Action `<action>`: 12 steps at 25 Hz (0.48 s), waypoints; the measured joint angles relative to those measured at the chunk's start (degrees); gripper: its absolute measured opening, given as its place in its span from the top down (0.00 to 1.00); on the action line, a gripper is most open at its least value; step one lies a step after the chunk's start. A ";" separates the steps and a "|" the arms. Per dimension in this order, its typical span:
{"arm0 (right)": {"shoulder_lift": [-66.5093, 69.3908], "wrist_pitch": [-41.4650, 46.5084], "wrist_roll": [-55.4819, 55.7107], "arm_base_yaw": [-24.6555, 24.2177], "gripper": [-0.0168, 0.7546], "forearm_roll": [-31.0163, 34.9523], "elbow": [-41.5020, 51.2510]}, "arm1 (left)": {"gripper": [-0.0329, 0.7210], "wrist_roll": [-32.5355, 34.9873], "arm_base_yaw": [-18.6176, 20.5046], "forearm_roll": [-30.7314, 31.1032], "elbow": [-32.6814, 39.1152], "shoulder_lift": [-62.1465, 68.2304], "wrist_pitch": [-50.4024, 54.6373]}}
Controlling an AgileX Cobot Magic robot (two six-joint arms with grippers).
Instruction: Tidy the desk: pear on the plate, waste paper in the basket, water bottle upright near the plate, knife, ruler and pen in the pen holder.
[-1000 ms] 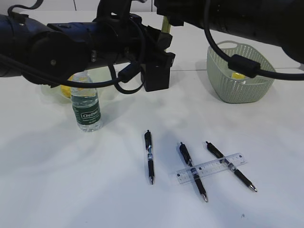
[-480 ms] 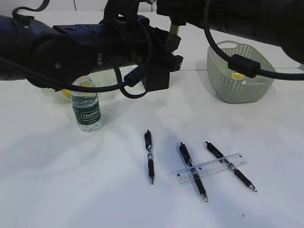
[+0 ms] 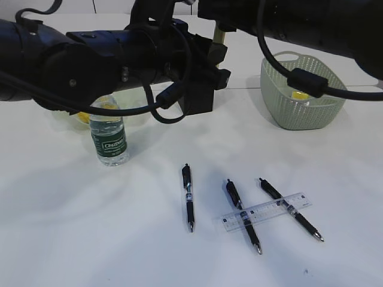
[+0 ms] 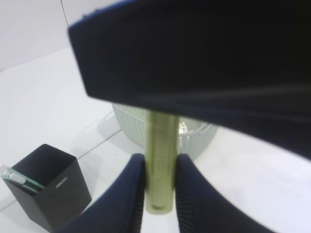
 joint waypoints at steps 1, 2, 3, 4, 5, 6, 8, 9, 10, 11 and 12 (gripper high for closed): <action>0.00 0.00 0.00 0.00 0.61 0.00 0.00 | 0.79 0.00 0.00 0.00 0.00 0.00 0.00; 0.00 0.00 0.00 0.00 0.61 0.00 0.00 | 0.79 0.00 0.00 0.00 0.00 0.00 0.00; 0.00 0.00 0.00 0.00 0.62 0.00 0.00 | 0.79 0.00 0.00 0.00 0.00 0.00 0.00; 0.00 0.00 0.00 0.00 0.63 0.00 0.00 | 0.79 0.00 0.00 0.00 0.00 0.00 0.00; 0.00 0.00 0.00 0.00 0.64 0.00 0.00 | 0.79 0.00 0.00 0.00 0.00 0.00 0.00; 0.00 0.00 0.00 0.00 0.65 0.00 0.00 | 0.79 0.00 0.00 0.00 0.00 0.00 0.00; 0.00 -0.04 0.00 0.00 0.68 0.00 0.00 | 0.79 0.00 0.00 0.00 0.00 0.00 0.00; 0.00 -0.04 0.00 0.00 0.70 0.00 0.00 | 0.79 0.00 0.00 0.00 0.00 0.00 0.00; 0.00 -0.04 0.00 0.00 0.71 0.00 0.00 | 0.79 0.00 0.00 0.00 0.00 0.00 0.00; 0.00 -0.04 0.00 0.00 0.72 0.00 0.00 | 0.79 0.00 0.00 0.00 0.00 0.00 0.00; 0.00 -0.04 0.00 0.00 0.72 0.00 0.00 | 0.79 0.00 0.00 0.00 0.00 0.00 0.00</action>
